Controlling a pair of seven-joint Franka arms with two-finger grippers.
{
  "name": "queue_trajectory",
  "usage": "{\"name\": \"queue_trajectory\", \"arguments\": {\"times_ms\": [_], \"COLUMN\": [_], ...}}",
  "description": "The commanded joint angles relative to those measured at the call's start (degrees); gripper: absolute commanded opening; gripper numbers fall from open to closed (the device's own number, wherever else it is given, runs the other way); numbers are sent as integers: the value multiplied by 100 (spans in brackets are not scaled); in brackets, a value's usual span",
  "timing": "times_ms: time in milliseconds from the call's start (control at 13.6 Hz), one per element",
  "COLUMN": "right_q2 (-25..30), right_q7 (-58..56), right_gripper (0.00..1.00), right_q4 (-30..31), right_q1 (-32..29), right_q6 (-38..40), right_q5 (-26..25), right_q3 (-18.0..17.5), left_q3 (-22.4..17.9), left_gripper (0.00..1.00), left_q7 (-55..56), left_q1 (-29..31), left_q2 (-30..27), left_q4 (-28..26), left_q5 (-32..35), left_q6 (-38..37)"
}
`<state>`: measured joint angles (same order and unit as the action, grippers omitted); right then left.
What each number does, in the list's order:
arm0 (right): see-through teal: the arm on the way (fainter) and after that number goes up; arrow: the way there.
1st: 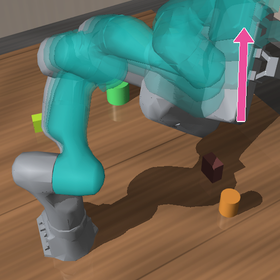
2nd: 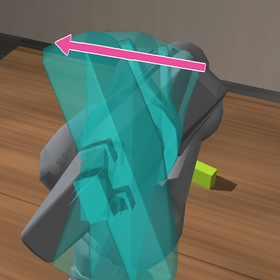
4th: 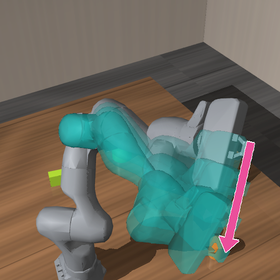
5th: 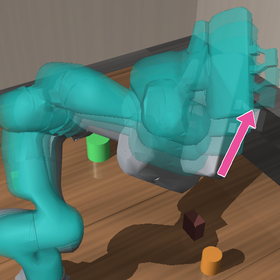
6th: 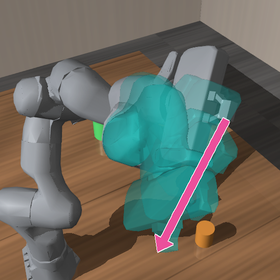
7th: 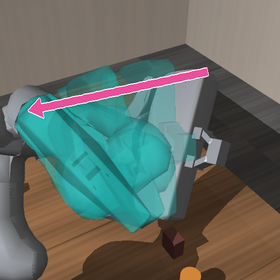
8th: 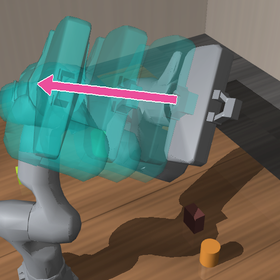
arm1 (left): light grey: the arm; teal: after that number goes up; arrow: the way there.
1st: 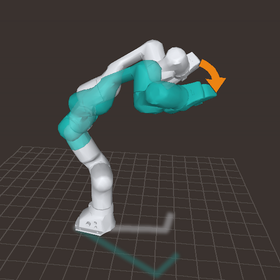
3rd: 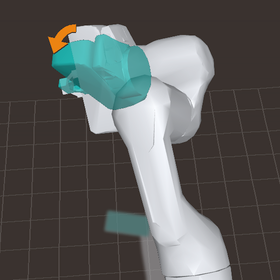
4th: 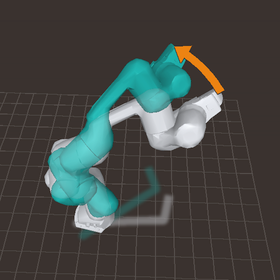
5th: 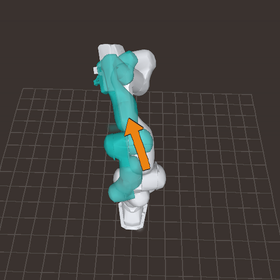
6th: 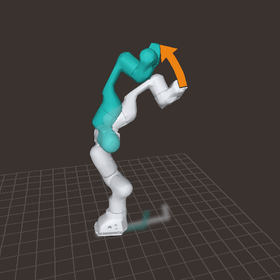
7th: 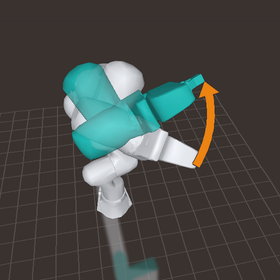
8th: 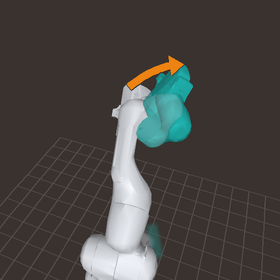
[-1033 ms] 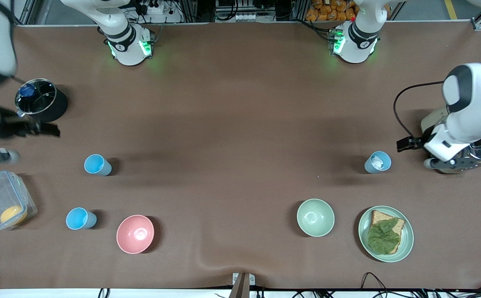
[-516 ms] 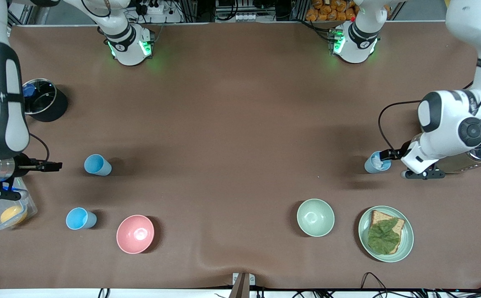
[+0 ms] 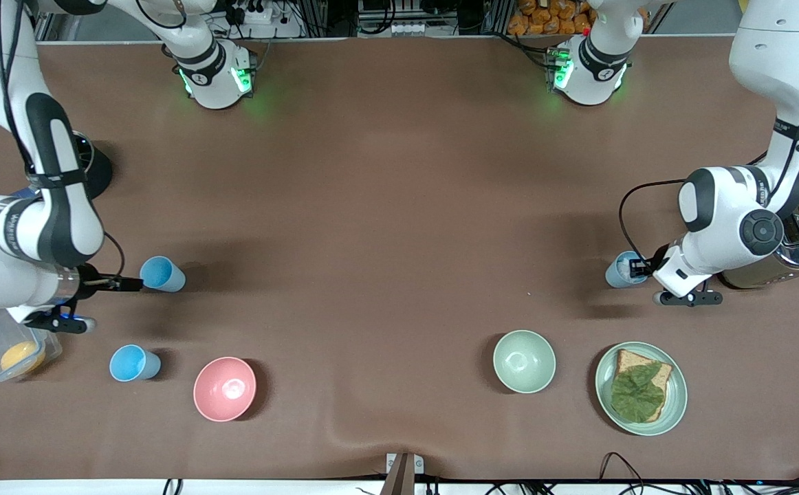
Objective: Stack blue cups with both arms
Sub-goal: 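Carry the tissue cup with the left gripper while the right gripper lifts its cup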
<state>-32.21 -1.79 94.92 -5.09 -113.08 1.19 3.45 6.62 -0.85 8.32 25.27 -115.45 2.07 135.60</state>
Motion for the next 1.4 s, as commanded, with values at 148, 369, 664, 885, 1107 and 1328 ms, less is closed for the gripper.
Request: {"name": "queue_trajectory", "arguments": {"times_ms": [148,369,664,885,1107,1328], "right_q2": [83,153,232,329,574,794], "right_q7": [12,-189,-252,-252,-243,-252], "right_gripper": [100,42,0,0,0,0], "right_q4": [728,1020,984,993,1011,1011], "right_q1": [-44,-63,34,323,491,535], "right_q6": [-609,-1023,-1286,-1375,-1217,-945], "right_q5": [92,92,153,153,153,153], "right_q3": [7,7,-124,-134,-134,-134], "left_q3": [250,1180,2158,2142,2098,2080], "left_gripper": [0,0,0,0,0,2], "left_q7": [-12,58,1469,2813,3730,4897], "left_q1": [-23,-23,-574,-1646,-2411,-2860], "left_q2": [-214,-541,-164,91,390,776], "left_q4": [75,302,689,1032,1156,1156], "left_q5": [39,4,-286,-234,-68,406], "left_q6": [-42,-322,-446,-438,-272,360]}}
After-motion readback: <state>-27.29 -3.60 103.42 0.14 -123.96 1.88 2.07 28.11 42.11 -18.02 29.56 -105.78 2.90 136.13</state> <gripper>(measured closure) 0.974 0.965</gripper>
